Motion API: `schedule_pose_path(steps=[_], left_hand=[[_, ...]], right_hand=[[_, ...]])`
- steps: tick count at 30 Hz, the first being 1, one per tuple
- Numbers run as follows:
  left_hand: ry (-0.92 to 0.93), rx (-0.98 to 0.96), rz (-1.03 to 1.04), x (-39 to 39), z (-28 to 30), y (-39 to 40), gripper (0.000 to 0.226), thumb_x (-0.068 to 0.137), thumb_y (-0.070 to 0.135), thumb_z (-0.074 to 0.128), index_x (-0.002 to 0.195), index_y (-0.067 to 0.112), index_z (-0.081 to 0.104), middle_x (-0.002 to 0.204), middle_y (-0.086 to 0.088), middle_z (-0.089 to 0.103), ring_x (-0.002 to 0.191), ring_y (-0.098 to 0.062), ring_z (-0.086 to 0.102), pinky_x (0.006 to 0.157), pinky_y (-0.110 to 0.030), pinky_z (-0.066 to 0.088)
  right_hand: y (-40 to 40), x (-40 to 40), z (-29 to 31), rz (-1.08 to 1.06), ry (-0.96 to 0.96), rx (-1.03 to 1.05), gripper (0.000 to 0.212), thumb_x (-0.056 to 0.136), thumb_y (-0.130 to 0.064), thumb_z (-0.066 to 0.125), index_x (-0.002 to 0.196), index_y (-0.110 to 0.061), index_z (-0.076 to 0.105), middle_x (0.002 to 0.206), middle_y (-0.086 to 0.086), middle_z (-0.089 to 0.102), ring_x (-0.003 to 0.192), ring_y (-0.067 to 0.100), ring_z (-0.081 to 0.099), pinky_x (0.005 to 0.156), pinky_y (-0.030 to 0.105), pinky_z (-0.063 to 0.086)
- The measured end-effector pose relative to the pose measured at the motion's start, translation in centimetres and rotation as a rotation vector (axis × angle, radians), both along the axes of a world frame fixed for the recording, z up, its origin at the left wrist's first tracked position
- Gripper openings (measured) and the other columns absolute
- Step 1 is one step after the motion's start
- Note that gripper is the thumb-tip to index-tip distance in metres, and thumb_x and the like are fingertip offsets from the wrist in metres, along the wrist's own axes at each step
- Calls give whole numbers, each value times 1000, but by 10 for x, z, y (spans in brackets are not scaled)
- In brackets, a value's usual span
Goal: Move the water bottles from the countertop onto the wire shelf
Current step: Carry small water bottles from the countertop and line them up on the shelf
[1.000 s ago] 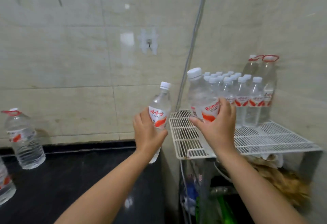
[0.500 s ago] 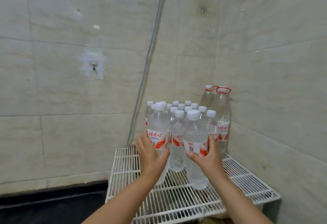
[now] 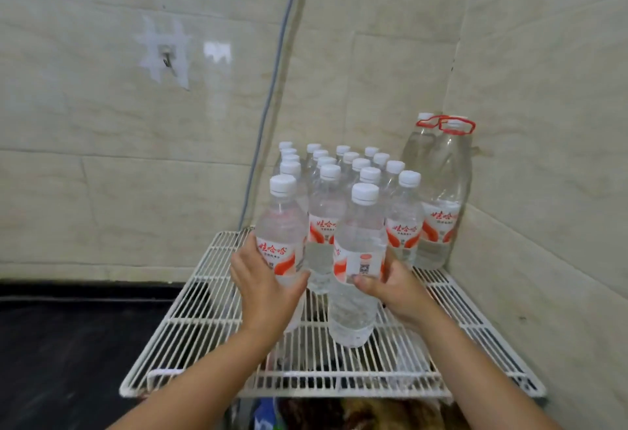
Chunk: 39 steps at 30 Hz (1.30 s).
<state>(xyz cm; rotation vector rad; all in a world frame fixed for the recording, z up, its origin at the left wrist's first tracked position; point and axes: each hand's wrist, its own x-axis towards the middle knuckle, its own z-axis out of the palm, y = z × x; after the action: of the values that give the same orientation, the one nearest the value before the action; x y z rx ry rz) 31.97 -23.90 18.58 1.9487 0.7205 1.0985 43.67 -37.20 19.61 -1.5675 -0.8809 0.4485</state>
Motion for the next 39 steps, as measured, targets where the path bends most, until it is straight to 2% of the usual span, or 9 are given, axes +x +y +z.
schedule_pose_path(steps=[6, 9, 13, 19, 21, 24, 29, 34, 39], left_hand=[[-11, -190, -132, -9, 6, 9, 77, 76, 34, 69, 137, 19, 23, 133, -4, 41, 122, -20, 42, 105, -41, 37], [28, -221, -286, -20, 6, 10, 65, 86, 10, 60, 139, 21, 23, 124, 4, 45, 115, -13, 46, 97, -32, 39], [59, -166, -230, -18, 8, 6, 68, 76, 13, 73, 130, 20, 33, 108, 9, 50, 101, -9, 50, 87, -27, 44], [69, -72, -83, -7, 3, 6, 59, 67, 24, 80, 110, 28, 40, 93, 15, 53, 91, -9, 57, 77, -24, 45], [56, -66, -66, -6, 0, 5, 59, 67, 23, 80, 108, 30, 39, 92, 15, 52, 91, -9, 56, 77, -25, 45], [73, -5, -25, -4, -1, 0, 64, 64, 34, 81, 110, 31, 36, 93, 15, 47, 88, -8, 53, 77, -24, 45], [187, 41, -181, -12, 4, 14, 69, 65, 38, 79, 120, 30, 36, 103, 15, 51, 99, -8, 54, 86, -26, 47], [242, 31, -224, -14, 3, 20, 69, 69, 31, 78, 125, 24, 37, 112, 9, 58, 107, -13, 58, 95, -36, 49], [191, 25, -189, 1, 1, 9, 68, 74, 26, 75, 127, 18, 34, 119, 2, 58, 112, -19, 57, 91, -31, 48]], right_hand=[[-9, -1, 19, 72, -160, -124, 62, 70, -26, 78, 113, -40, 36, 101, -25, 51, 94, -4, 53, 75, 13, 45], [-5, -17, 28, -158, -339, -53, 73, 68, -29, 78, 126, -29, 35, 109, -15, 50, 100, 7, 52, 81, 20, 45], [8, -33, 26, -465, -562, -186, 87, 69, -42, 74, 136, -12, 28, 134, 6, 37, 125, 21, 36, 97, 27, 36], [-10, -6, 31, -88, -291, -27, 66, 71, -15, 76, 124, -28, 37, 106, -10, 50, 95, 5, 53, 71, 13, 43], [-17, 4, 36, 6, -265, -64, 64, 76, -13, 71, 123, -34, 33, 112, -10, 52, 95, -1, 52, 76, 15, 45], [-17, 1, 33, -53, -303, -89, 64, 76, -21, 72, 122, -38, 31, 112, -14, 49, 101, 4, 51, 87, 22, 44], [-6, -26, 9, -144, -288, -34, 49, 72, -19, 76, 95, -40, 39, 86, -23, 52, 77, -11, 51, 58, 7, 40], [-7, -22, 6, -200, -245, 20, 55, 75, -13, 73, 110, -34, 36, 89, -28, 46, 79, -15, 45, 61, 4, 42], [-3, -16, 5, -180, -234, 6, 54, 77, -13, 71, 112, -34, 36, 95, -20, 50, 92, 2, 51, 72, 9, 41]])
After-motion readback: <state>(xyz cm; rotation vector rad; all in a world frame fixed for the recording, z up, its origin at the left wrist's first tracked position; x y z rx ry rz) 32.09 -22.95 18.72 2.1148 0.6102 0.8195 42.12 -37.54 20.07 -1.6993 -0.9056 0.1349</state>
